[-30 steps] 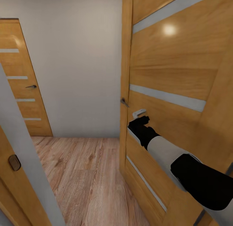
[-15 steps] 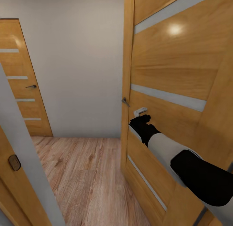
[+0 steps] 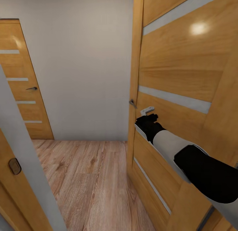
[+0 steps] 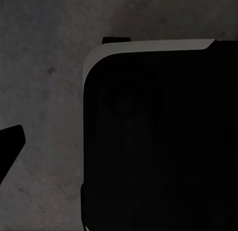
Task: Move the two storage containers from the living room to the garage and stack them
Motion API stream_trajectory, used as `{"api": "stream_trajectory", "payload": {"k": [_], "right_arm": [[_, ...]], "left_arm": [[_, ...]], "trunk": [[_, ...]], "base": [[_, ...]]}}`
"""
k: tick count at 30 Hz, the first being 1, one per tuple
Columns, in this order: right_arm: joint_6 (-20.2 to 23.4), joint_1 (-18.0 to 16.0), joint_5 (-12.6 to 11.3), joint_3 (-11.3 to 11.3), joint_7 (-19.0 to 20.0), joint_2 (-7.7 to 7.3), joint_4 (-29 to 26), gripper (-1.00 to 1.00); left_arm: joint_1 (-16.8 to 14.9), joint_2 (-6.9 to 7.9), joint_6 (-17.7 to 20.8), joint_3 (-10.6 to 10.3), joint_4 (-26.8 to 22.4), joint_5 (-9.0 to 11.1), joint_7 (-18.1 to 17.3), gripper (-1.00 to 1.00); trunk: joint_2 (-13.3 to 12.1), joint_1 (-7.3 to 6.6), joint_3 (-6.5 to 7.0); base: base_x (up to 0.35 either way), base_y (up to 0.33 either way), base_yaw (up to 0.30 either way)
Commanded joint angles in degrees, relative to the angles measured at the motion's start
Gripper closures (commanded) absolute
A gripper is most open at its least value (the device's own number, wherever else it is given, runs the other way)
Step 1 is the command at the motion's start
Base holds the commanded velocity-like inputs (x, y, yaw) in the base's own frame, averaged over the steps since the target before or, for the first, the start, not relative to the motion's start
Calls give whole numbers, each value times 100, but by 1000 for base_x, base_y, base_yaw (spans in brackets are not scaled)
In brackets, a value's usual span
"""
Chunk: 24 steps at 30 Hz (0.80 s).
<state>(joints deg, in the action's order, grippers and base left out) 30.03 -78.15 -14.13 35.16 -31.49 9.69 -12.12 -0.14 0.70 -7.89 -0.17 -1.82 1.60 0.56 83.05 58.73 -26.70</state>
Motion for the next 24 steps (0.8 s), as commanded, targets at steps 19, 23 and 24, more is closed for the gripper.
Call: {"api": "stream_trajectory", "payload": {"k": [19,23,24], "right_arm": [[-7,-7,85,20,-38,31,-143,-100],[-172,9,-52,-16,-28,31,-414,-100],[-181,29,-163,-20,-23,31,-504,-100]], "left_arm": [[0,0,-19,-3,-2,16,3,-100],[-3,0,-20,-11,-2,16,-2,-100],[-2,0,-20,-10,-2,16,-3,-100]], "trunk": [[3,0,-5],[3,0,-5],[3,0,-5]], "base": [[0,0,0],[0,0,0],[0,0,0]]}}
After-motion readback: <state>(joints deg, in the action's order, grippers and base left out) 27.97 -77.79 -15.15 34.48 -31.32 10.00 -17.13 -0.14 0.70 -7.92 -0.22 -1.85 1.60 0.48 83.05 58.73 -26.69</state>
